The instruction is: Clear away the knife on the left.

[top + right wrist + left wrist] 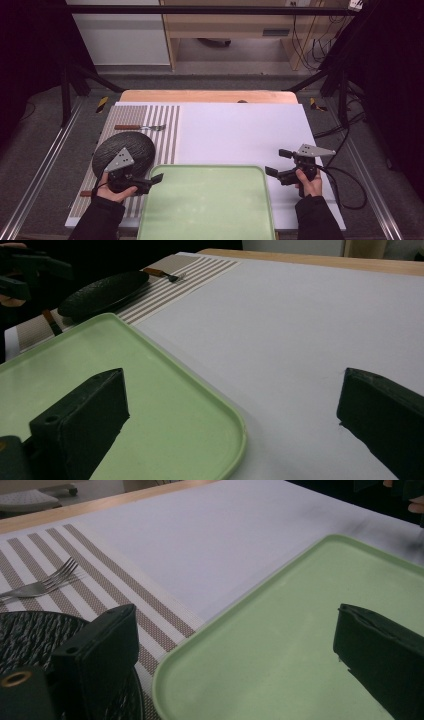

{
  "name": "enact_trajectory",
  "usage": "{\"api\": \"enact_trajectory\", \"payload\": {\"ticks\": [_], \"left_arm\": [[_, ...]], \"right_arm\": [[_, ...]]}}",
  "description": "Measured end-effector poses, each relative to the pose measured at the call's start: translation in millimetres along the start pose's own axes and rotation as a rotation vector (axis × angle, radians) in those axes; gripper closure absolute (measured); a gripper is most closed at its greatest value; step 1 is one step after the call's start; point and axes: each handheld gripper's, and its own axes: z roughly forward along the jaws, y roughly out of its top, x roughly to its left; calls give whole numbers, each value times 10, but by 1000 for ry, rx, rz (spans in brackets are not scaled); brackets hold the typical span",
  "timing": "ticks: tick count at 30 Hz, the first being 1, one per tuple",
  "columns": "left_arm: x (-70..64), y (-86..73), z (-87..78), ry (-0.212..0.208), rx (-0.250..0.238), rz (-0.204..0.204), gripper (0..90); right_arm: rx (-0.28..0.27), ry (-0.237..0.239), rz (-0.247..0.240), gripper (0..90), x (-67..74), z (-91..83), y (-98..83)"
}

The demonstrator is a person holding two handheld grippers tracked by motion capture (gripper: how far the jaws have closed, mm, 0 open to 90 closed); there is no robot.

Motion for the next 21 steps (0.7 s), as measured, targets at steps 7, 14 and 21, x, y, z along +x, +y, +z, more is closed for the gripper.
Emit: {"api": "enact_trajectory", "payload": {"ticks": [7, 14, 21], "left_arm": [[44, -25, -91, 7, 24, 0, 43], [73, -26, -207, 20, 36, 17, 43], [113, -10, -323, 38, 63, 26, 43]], "right_arm": [[2, -1, 0, 2, -1, -1, 0], [2, 0, -2, 2, -1, -1, 0], [2, 0, -1, 2, 1, 0, 0]]}}
